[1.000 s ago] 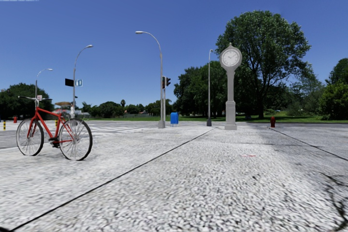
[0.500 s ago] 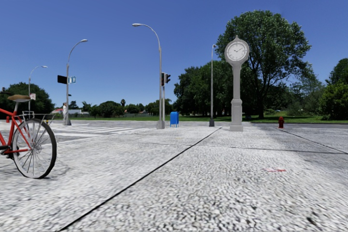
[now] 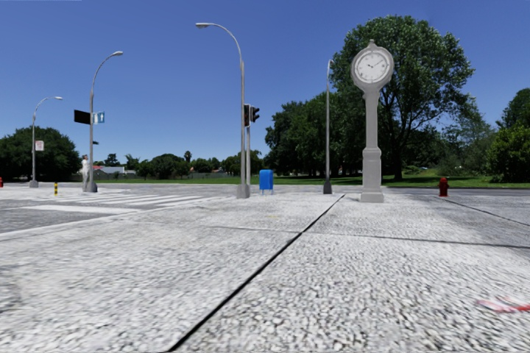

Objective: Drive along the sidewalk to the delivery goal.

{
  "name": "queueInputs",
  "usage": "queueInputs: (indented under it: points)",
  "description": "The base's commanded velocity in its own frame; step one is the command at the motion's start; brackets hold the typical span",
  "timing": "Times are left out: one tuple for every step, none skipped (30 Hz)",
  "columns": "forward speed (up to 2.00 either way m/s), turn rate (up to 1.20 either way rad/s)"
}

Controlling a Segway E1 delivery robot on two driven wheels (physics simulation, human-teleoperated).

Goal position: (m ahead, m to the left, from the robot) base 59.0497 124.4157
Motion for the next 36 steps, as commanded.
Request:
queueInputs:
  points:
    - [2.0, 0.0]
    - [2.0, 0.0]
    - [2.0, 0.0]
    - [2.0, 0.0]
    - [2.0, 0.0]
    - [2.0, 0.0]
    - [2.0, 0.0]
    - [2.0, 0.0]
    - [2.0, 0.0]
    - [2.0, 0.0]
    - [2.0, 0.0]
    - [2.0, 0.0]
    - [2.0, 0.0]
    - [2.0, 0.0]
    - [2.0, 0.0]
    - [2.0, 0.0]
    - [2.0, 0.0]
    - [2.0, 0.0]
    - [2.0, 0.0]
    - [2.0, 0.0]
    - [2.0, 0.0]
    - [2.0, 0.0]
    - [2.0, 0.0]
    - [2.0, 0.0]
    - [2.0, 0.0]
    - [2.0, 0.0]
    - [2.0, 0.0]
    - [2.0, 0.0]
    - [2.0, 0.0]
    - [2.0, 0.0]
    - [2.0, 0.0]
    - [2.0, 0.0]
    - [2.0, 0.0]
    - [2.0, 0.0]
    - [2.0, 0.0]
    - [2.0, 0.0]
